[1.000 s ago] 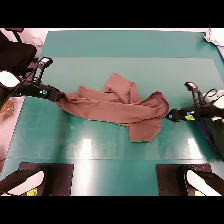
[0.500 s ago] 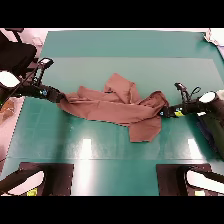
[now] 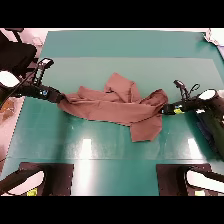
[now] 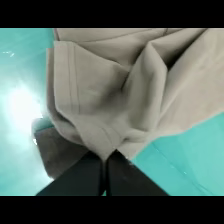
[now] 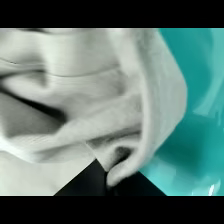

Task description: Fold the shirts.

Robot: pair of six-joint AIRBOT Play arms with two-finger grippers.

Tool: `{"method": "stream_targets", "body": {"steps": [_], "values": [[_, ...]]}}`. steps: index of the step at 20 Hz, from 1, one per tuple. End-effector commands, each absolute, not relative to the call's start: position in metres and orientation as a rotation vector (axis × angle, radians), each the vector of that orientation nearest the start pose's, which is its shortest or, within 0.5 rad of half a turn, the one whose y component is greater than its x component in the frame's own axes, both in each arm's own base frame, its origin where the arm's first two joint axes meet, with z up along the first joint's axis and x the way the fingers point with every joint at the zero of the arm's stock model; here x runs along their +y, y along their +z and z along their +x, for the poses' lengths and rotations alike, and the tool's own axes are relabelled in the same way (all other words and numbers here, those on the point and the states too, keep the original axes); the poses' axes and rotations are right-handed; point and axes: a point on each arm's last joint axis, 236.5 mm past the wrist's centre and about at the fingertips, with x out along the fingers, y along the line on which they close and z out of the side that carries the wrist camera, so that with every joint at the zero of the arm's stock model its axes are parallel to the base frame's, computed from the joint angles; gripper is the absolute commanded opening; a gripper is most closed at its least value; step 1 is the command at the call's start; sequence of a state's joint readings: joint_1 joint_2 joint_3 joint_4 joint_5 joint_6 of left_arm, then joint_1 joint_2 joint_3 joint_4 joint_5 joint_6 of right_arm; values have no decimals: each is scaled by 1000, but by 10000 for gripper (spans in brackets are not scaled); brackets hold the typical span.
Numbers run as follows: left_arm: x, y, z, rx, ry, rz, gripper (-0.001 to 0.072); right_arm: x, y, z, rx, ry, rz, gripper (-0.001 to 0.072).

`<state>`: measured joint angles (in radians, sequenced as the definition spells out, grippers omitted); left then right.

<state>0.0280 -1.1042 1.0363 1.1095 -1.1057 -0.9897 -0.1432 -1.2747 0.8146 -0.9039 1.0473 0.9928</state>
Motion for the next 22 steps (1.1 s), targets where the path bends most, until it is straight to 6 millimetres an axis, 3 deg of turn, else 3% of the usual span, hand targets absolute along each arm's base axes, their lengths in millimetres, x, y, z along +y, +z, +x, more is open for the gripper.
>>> {"method": "stream_targets", "body": {"steps": [1,4,7,10,13,15,17,19,22], "values": [[-91,66,350,1070,-579,44,20,91,-1,344,1102,515,338,18],[-92,115,351,958,-580,52,20,92,81,353,829,499,296,18],[-92,192,349,765,-553,104,20,85,184,349,536,463,181,18],[-89,279,332,549,-502,162,20,77,292,332,238,409,94,18],[-80,369,302,319,-418,231,20,70,390,296,-38,351,37,18],[-76,419,278,184,-374,271,20,69,433,265,-154,327,-18,18],[-76,454,256,89,-355,295,21,71,462,237,-236,314,-62,18],[-77,478,234,17,-343,311,21,76,487,206,-315,311,-89,19],[-78,492,217,-33,-336,320,21,81,507,173,-390,311,-112,19]]}}
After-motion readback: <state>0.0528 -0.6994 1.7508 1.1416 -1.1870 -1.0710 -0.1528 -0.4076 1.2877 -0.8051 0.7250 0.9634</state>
